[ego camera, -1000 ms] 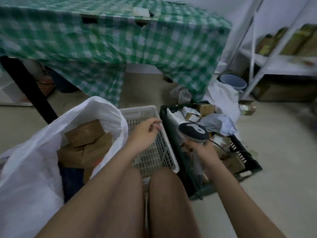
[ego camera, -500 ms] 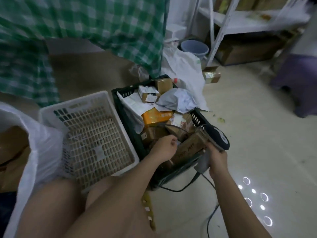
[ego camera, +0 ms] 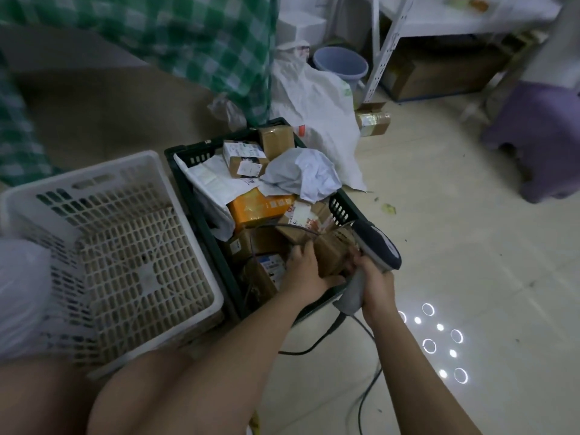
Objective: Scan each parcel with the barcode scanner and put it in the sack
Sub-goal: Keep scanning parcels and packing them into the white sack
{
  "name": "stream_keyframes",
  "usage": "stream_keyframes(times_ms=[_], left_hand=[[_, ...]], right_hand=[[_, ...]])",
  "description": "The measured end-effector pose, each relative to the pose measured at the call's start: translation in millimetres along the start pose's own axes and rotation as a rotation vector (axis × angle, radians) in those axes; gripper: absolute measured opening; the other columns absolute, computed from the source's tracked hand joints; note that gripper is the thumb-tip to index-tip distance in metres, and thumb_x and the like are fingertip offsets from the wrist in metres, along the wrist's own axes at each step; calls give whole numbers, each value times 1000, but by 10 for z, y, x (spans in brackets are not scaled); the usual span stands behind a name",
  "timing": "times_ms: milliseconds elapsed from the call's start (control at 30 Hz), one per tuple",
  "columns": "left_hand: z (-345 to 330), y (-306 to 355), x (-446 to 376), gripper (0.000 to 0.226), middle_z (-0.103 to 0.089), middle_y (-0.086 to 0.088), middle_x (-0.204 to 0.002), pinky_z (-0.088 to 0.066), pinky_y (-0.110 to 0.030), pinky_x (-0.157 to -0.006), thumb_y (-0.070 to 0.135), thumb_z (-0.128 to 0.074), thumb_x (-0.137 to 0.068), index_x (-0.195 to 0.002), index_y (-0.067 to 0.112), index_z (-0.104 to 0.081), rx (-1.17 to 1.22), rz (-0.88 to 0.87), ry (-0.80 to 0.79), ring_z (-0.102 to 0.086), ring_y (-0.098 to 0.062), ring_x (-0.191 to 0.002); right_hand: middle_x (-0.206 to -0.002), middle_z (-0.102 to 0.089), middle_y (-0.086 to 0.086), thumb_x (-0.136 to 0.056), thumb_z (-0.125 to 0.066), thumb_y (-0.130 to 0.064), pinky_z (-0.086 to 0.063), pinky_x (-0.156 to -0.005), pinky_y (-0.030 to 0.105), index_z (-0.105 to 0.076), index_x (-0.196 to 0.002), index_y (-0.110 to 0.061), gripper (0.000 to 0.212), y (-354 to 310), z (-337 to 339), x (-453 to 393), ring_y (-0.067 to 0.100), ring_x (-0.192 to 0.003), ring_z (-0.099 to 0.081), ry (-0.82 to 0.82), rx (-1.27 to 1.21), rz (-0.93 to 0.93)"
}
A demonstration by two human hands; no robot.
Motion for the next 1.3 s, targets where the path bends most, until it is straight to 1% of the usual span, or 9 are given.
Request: stream_keyframes(times_ms=[167,333,433,567,733,900,1100,1200,1300], left_hand=[[309,-89,136,82,-34,-5,-143,-41,-32,-88,44,-71,-80,-141,14,-26,76,-4,139,-46,-24,-125],[953,-343,470,75,-47,7,-133,-38,-27,-92,46,-72,-80,-140,21,-34,500,86,267,-47,-12,-120],[1379,-521,687,63,-56,6,-128,-48,-32,-95,44,-73,-80,-132,21,-45,709,108,409,-56,-12,-109],[1821,-737,1059,59,-57,2,-128,-52,-37,-95,29,-74,-82,-132,20,-44,863,-2,487,-58,-13,-113],[2131,-968,1434,67,-38,1,-131,-41,-38,-107,14,-79,-77,-133,19,-44,73,-393,531,-39,-7,-121],[2277,-1165,1586,75,-38,-17,-136,-46,-44,-101,0,-80,-70,-134,8,-43,-397,-641,607,-43,-32,-126],[2448,-1461,1730,75,-22,-5,-146,-39,-43,-109,11,-77,-74,-137,24,-39,-319,-595,497,-26,-27,-140],[2486,-1482,1876,72,0,12,-154,-27,-29,-112,12,-68,-82,-141,33,-33,-36,-369,299,-13,-9,-141],[2495,-1439,1886,75,-21,8,-147,-26,-35,-113,26,-65,-90,-149,23,-19,459,-100,410,-22,-10,-136]], right_hand=[[-108,-71,13,-81,-71,-9,-55,-84,41,-63,-117,-8,37,-128,-41,132,27,-100,-67,-81,-37,68],[-99,-70,10,-84,-71,-9,-54,-86,44,-67,-103,-12,20,-166,-173,299,28,-96,-65,-16,-53,52],[-116,-68,8,-72,-81,-29,-49,-98,51,-63,-120,-15,53,-124,-430,497,29,-110,-62,-51,7,53],[-111,-64,-6,-79,-78,-22,-48,-93,35,-57,-123,-16,48,-225,-861,824,15,-99,-61,-168,-32,62],[-122,-64,1,-67,-83,-46,-51,-96,49,-53,-131,-23,74,-397,-1386,1119,22,-107,-64,-286,-99,18],[-125,-63,2,-47,-87,-58,-48,-99,49,-52,-132,-20,99,-543,-1773,1367,22,-112,-61,-413,11,69],[-110,-67,4,-72,-83,-21,-54,-90,40,-59,-100,-19,37,-461,-1901,1522,17,-97,-65,-483,37,-3],[-101,-68,-2,-72,-83,-14,-53,-83,30,-59,-89,-23,30,-427,-1916,1571,9,-88,-64,-459,57,94],[-89,-63,-12,-75,-79,-7,-48,-72,21,-57,-85,-26,31,-403,-1913,1593,1,-80,-61,-474,20,151]])
Point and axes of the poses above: each hand's wrist, its own x-axis away from the middle knuckle, its own z-axis out of the back of the hand, y = z × x, the point moved 1 cm from there along -x, towards the middle knuckle
